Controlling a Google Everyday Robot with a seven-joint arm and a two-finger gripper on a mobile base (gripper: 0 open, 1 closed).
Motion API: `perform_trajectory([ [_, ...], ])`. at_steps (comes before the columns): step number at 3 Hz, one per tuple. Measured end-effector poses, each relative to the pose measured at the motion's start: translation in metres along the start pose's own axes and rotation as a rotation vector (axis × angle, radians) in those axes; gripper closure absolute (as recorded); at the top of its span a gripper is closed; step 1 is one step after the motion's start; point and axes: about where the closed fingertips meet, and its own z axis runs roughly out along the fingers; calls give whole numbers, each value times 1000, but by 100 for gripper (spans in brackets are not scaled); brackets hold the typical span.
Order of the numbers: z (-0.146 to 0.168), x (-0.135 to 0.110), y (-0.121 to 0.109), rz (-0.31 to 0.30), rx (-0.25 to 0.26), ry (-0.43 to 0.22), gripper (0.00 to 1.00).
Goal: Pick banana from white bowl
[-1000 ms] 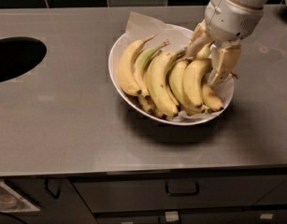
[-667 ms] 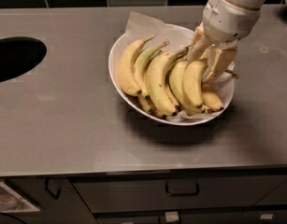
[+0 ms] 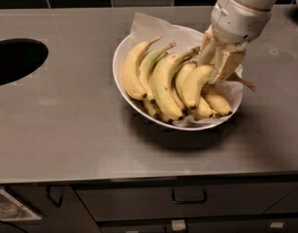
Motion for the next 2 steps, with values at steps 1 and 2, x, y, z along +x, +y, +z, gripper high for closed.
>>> perform_trajectory([
  [1, -8, -4, -10, -1, 71, -16, 100],
  [2, -29, -8, -10, -14, 178, -55, 100],
])
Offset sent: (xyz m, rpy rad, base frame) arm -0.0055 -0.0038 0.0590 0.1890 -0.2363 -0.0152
